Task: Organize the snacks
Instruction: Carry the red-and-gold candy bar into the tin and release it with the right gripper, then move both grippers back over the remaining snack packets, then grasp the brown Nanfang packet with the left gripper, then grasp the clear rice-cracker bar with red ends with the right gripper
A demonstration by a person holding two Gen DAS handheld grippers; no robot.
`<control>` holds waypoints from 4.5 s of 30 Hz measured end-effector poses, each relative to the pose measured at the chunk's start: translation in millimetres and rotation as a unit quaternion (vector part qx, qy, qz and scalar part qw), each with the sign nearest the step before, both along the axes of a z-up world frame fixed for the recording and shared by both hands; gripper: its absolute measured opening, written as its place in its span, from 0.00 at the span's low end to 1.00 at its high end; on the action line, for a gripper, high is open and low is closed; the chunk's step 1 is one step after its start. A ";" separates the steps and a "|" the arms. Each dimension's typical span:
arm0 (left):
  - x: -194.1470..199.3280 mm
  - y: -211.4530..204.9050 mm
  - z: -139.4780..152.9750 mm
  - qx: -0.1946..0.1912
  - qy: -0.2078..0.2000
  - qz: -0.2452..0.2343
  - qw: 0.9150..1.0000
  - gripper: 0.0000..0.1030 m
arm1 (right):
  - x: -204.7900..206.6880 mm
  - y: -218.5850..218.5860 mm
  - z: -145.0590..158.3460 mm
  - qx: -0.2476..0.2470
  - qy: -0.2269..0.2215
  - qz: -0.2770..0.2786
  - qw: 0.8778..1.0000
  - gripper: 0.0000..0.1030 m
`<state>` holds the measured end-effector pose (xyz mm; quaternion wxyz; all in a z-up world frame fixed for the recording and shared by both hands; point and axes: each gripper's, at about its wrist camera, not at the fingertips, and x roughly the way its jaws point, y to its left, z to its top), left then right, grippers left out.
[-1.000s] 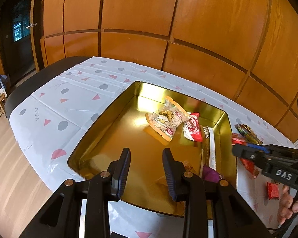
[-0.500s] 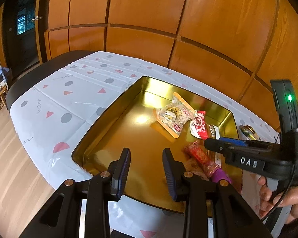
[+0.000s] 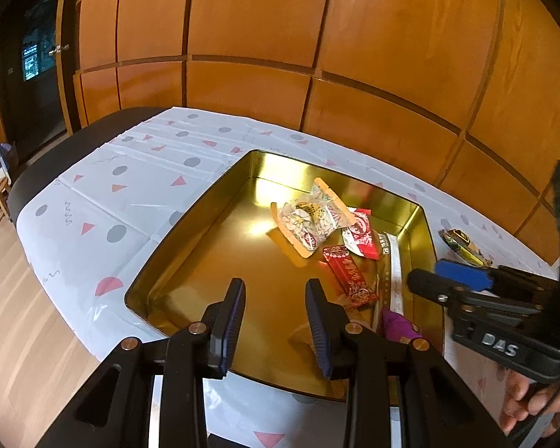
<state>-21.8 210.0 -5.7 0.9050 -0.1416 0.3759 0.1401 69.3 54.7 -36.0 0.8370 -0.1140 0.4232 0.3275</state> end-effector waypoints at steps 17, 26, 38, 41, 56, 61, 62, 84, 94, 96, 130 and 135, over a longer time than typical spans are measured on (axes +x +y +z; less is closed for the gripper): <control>5.8 -34.4 5.3 0.013 0.008 -0.045 0.999 0.32 | -29.8 -91.6 25.1 -0.019 -0.079 -0.068 0.994 0.59; 10.5 -55.1 10.0 0.029 0.009 -0.074 0.997 0.33 | -31.7 -146.5 16.6 -0.039 -0.077 -0.107 0.991 0.63; 19.3 -85.1 9.0 0.038 0.016 -0.114 0.993 0.33 | -21.1 -223.2 25.3 -0.060 -0.087 -0.186 0.977 0.68; 20.1 -91.6 8.6 0.037 0.018 -0.124 0.991 0.33 | -19.4 -237.2 25.7 -0.058 -0.081 -0.201 0.975 0.68; 19.8 -131.2 5.5 0.026 0.020 -0.203 0.979 0.33 | 11.4 -418.5 40.5 0.072 -0.052 -0.463 0.882 0.76; 28.5 -152.0 10.3 0.024 0.025 -0.237 0.971 0.33 | 17.5 -423.8 38.5 0.098 -0.053 -0.465 0.878 0.78; 31.7 -156.0 11.8 0.022 0.026 -0.242 0.970 0.33 | 16.5 -422.3 40.2 0.100 -0.055 -0.460 0.880 0.80; 231.7 -238.9 -33.8 -0.151 0.162 -0.151 0.964 0.43 | 13.8 -402.3 41.4 0.107 -0.077 -0.410 0.903 0.88; 306.2 -249.1 -67.3 -0.134 0.197 -0.083 0.968 0.67 | 17.1 -401.4 39.1 0.121 -0.063 -0.395 0.908 0.88; 313.9 -253.8 -73.9 -0.116 0.207 -0.089 0.967 0.67 | 18.1 -400.4 38.4 0.122 -0.060 -0.391 0.910 0.89; 80.3 -255.6 -72.0 0.027 0.102 -0.350 0.931 0.37 | 42.9 -379.4 8.5 0.080 0.044 -0.333 0.939 0.36; 79.7 -255.9 -74.0 0.027 0.095 -0.351 0.931 0.37 | 72.7 -361.9 3.9 0.021 0.071 -0.310 0.948 0.36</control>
